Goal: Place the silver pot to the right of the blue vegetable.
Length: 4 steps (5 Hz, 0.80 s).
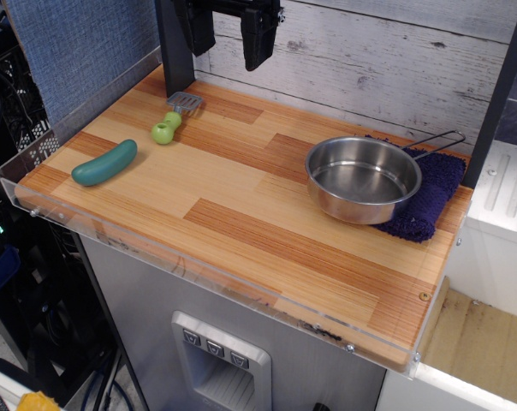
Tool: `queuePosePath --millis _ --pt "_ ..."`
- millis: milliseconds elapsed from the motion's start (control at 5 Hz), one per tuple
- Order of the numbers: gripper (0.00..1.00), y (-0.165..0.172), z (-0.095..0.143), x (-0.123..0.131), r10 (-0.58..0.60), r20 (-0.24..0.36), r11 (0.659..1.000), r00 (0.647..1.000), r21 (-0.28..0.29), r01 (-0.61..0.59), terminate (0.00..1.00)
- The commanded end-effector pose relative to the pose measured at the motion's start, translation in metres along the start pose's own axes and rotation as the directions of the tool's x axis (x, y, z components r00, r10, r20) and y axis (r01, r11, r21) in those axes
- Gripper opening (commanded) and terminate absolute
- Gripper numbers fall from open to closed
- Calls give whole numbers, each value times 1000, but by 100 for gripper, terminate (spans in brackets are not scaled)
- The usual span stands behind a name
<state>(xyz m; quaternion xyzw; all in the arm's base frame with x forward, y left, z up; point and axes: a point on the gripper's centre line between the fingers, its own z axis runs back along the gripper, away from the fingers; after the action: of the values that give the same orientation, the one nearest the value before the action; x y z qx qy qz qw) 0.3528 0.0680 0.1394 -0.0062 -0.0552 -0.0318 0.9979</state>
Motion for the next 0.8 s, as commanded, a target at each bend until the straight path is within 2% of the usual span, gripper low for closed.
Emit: queuePosePath --millis 0,200,400,600 --pt "100 0 0 0 0 0 1000 1000 0 0 0" --pt "100 -29 -18 3 -43 -3 999 999 -1 43 0" --pt "100 -54 -40 10 -79 -34 996 996 33 80 0" --pt "100 -74 -63 15 -117 -60 992 991 42 119 0"
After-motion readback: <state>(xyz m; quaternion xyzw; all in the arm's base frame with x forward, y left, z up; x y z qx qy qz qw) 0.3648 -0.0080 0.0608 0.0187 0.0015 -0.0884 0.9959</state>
